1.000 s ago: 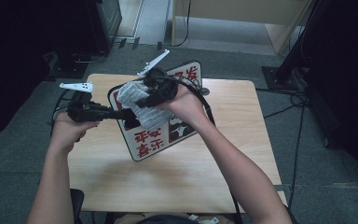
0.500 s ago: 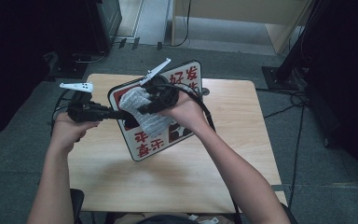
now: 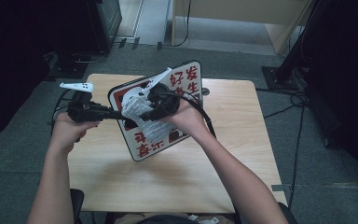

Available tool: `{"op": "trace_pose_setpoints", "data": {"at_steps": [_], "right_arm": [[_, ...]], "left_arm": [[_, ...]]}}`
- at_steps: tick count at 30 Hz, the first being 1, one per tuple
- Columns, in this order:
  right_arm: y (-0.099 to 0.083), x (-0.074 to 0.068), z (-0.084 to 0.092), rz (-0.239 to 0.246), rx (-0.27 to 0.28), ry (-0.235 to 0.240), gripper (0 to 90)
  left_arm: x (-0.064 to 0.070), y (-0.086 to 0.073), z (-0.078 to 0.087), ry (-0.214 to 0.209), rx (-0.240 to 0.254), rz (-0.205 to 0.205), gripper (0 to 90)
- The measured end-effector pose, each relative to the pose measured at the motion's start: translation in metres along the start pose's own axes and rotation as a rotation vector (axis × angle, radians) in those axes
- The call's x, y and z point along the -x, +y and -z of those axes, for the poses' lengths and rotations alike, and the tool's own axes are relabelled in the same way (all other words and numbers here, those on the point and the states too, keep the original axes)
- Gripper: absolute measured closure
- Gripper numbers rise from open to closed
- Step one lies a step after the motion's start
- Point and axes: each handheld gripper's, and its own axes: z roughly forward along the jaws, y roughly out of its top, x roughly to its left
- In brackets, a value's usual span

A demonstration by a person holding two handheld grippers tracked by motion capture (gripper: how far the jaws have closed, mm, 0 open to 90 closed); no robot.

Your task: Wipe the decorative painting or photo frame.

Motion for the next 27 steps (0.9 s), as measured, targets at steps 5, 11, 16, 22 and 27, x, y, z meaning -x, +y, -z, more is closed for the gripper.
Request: {"op": "trace_pose_setpoints", "data": {"at_steps": [5, 11, 16, 22, 27], "right_arm": [[-0.007, 0.000, -0.004, -0.005, -0.008, 0.006, 68.0], [-0.014, 0.000, -0.010, -0.008, -0.016, 0.016, 67.9], [-0.021, 0.000, -0.015, -0.013, -0.016, 0.025, 67.9], [-0.028, 0.001, -0.020, -0.019, -0.022, 0.034, 67.9], [-0.034, 0.001, -0.024, -0.021, -0.025, 0.040, 67.9]], "left_arm": [[0.000, 0.000, 0.000, 0.000, -0.001, -0.001, 76.6], [0.000, 0.000, 0.000, -0.001, -0.002, -0.003, 76.5], [0.000, 0.000, 0.000, -0.005, 0.000, -0.002, 76.5], [0.000, 0.000, 0.000, -0.008, -0.001, -0.001, 76.3], [0.000, 0.000, 0.000, -0.012, -0.001, 0.000, 76.1]]}}
